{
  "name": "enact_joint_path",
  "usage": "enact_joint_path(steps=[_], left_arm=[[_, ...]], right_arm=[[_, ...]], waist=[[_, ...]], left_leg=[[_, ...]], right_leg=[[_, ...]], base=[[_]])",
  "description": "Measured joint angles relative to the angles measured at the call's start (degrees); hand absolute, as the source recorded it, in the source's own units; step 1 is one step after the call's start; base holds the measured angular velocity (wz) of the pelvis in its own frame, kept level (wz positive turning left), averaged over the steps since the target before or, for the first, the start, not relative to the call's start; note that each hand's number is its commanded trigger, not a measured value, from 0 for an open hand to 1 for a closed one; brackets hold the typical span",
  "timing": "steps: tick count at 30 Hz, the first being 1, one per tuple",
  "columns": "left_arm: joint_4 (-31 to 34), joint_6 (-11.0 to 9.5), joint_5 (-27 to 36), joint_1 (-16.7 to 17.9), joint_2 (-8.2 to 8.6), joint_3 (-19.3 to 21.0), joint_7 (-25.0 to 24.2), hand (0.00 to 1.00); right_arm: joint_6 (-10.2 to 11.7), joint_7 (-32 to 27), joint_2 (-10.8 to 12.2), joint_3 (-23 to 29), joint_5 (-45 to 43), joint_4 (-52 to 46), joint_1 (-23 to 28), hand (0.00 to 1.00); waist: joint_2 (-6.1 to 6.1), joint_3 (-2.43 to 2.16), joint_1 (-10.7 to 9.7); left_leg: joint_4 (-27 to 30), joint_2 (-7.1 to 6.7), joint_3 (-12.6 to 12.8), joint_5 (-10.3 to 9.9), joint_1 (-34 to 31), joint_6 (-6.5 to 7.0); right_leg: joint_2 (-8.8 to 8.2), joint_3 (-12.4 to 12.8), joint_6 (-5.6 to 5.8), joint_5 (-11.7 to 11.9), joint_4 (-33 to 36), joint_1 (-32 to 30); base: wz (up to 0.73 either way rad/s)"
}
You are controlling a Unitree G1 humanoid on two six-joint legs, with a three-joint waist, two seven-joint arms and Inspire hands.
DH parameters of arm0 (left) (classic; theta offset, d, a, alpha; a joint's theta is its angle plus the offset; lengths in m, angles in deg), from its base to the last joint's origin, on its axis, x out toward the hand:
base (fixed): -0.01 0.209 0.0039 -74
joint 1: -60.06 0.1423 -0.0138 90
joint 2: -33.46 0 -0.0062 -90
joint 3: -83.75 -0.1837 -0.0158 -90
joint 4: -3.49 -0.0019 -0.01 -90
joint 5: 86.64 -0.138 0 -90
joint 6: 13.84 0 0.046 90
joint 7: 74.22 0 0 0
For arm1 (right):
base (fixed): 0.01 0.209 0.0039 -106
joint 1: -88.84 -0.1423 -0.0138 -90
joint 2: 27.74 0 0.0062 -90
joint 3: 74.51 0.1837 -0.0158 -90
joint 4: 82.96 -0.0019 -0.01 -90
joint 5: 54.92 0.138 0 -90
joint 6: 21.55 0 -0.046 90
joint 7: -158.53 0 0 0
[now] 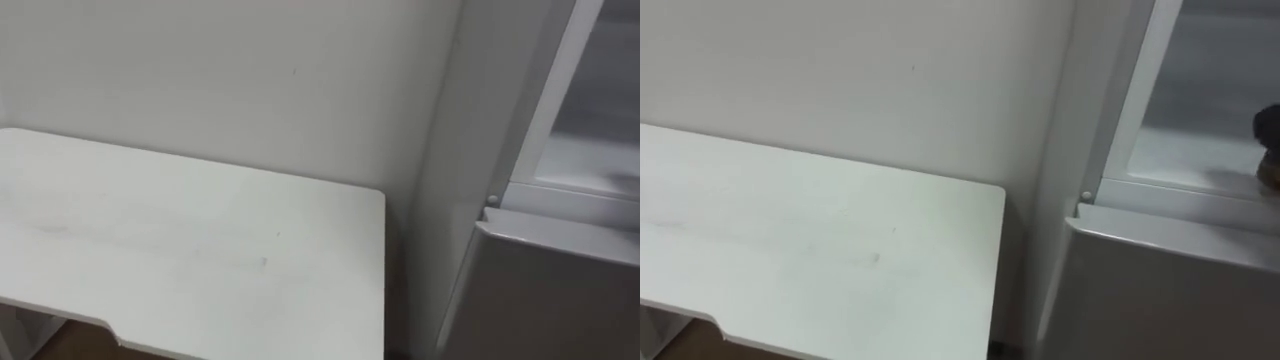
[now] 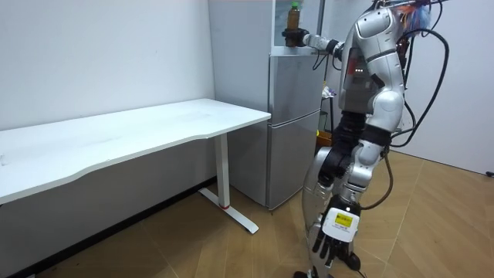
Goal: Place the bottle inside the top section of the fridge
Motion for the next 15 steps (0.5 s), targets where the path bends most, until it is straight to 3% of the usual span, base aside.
enact_joint_path(steps=[8, 15], left_arm=[[-0.3, 0.4, 0.0, 0.6, -0.25, 0.0, 0.0, 0.00], [-0.3, 1.5, 0.0, 0.8, -0.73, -0.1, 0.0, 0.00]], right_arm=[[0.6, 2.1, 0.0, -1.6, -0.3, 2.5, -0.4, 1.00], [2.2, 1.7, 0.0, -4.5, -0.4, 2.7, -0.5, 1.00]], waist=[[-0.11, 0.47, 2.7], [0.46, -0.15, 4.2]], left_leg=[[0.0, -0.03, -0.9, 0.0, -0.1, -0.05], [1.1, -0.12, -2.7, 0.1, -1.5, -0.21]], right_leg=[[0.12, -1.5, -0.02, 0.0, -0.9, 1.4], [0.33, -3.2, -0.17, 0.1, -0.9, 1.4]], base=[[0.08], [0.12]])
